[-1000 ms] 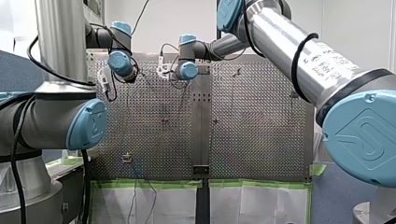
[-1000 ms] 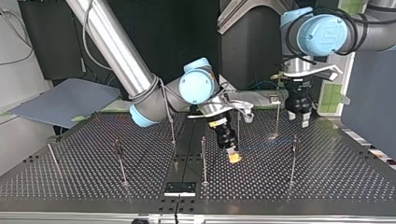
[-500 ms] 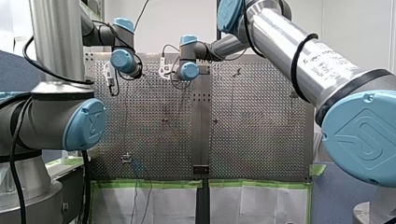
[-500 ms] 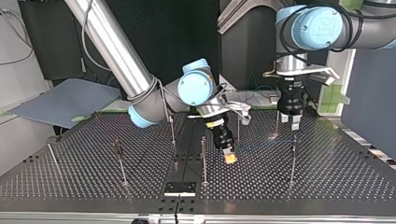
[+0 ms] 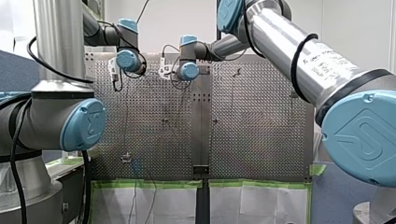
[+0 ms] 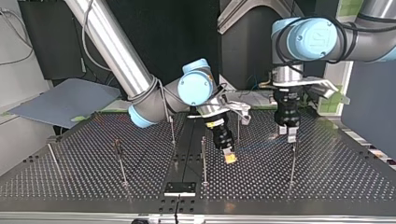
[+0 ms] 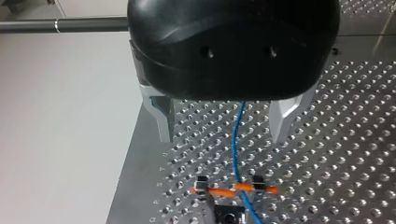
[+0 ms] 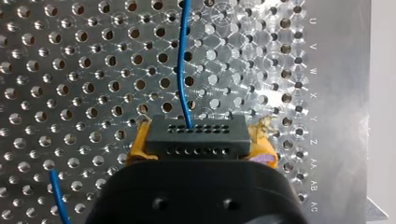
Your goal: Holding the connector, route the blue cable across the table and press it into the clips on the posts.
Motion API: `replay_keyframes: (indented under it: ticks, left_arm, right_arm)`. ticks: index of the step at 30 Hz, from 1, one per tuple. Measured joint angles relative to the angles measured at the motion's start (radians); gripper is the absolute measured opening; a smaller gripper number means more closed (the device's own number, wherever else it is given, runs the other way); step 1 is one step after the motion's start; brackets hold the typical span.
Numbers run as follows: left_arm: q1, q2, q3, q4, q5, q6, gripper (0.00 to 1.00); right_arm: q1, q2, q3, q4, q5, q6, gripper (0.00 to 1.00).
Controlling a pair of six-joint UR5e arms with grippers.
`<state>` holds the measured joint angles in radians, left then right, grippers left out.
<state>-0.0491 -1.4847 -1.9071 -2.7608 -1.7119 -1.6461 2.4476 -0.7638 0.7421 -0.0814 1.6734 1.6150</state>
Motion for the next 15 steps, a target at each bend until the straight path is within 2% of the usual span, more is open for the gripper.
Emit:
replay_keyframes:
  ticks: [7, 15]
  left_arm:
    - [-0.005, -0.01, 0.007, 0.028, -0.01, 0.002, 1.0]
    - [-0.023, -0.069, 0.038, 0.045, -0.017, 0.013, 1.0]
  right_arm:
    - [0.0, 0.0, 0.0, 0.0, -0.001, 0.0, 0.0]
    - [0.0, 0.002, 0.0, 0.0, 0.0, 0.0, 0.0]
